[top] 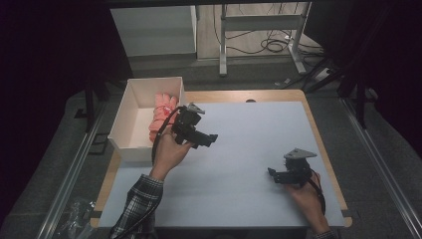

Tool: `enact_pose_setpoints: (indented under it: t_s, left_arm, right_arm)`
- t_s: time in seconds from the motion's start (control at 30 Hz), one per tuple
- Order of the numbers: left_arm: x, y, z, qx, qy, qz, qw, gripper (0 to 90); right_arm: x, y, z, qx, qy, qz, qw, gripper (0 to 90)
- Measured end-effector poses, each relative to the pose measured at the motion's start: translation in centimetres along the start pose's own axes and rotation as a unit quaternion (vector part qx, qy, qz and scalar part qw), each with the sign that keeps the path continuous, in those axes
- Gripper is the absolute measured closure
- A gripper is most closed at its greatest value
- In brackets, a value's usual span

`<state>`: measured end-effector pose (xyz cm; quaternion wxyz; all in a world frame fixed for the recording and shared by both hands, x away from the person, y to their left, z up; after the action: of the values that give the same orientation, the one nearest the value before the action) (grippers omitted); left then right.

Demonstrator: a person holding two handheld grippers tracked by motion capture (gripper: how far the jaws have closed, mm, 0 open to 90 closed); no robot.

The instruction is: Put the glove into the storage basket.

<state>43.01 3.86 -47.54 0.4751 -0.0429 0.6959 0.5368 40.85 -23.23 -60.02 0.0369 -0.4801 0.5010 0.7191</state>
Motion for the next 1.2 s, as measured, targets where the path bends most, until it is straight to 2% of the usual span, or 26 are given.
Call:
enact_pose_setpoints:
  t_s: [0.2, 0.6, 0.77, 1.2]
  left_arm:
    - [0.4, -1.0, -1.8, 0.020, -0.009, 0.000, 0.9998, 3.6]
    - [1.9, -2.3, -5.0, 0.042, -0.032, -0.006, 0.9986, 3.6]
    - [3.0, -2.8, -5.7, 0.046, -0.041, -0.003, 0.9981, 3.6]
    - [6.0, -4.0, -6.8, 0.059, -0.044, 0.002, 0.9973, 3.6]
  right_arm:
    - [0.0, 0.0, 0.0, 0.000, 0.001, 0.001, 1.0000, 15.4]
    - [0.0, 0.0, 0.0, 0.000, 0.001, 0.001, 1.0000, 15.4]
    - [0.0, 0.0, 0.0, -0.001, 0.002, 0.002, 1.0000, 15.4]
    - [0.0, 0.0, 0.0, 0.000, 0.001, 0.001, 1.0000, 15.4]
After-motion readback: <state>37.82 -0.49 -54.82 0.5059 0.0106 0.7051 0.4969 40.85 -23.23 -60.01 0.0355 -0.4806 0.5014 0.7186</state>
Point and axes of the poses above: each handheld gripper's, and its own axes: y roughly backward along the jaws, x roughly out of its underside, z roughly to its left, the point moved 10 cm from there along -y, roughly forward along the jaws, and after that the axes turned 8 degrees about -x, right-handed, at the moved point
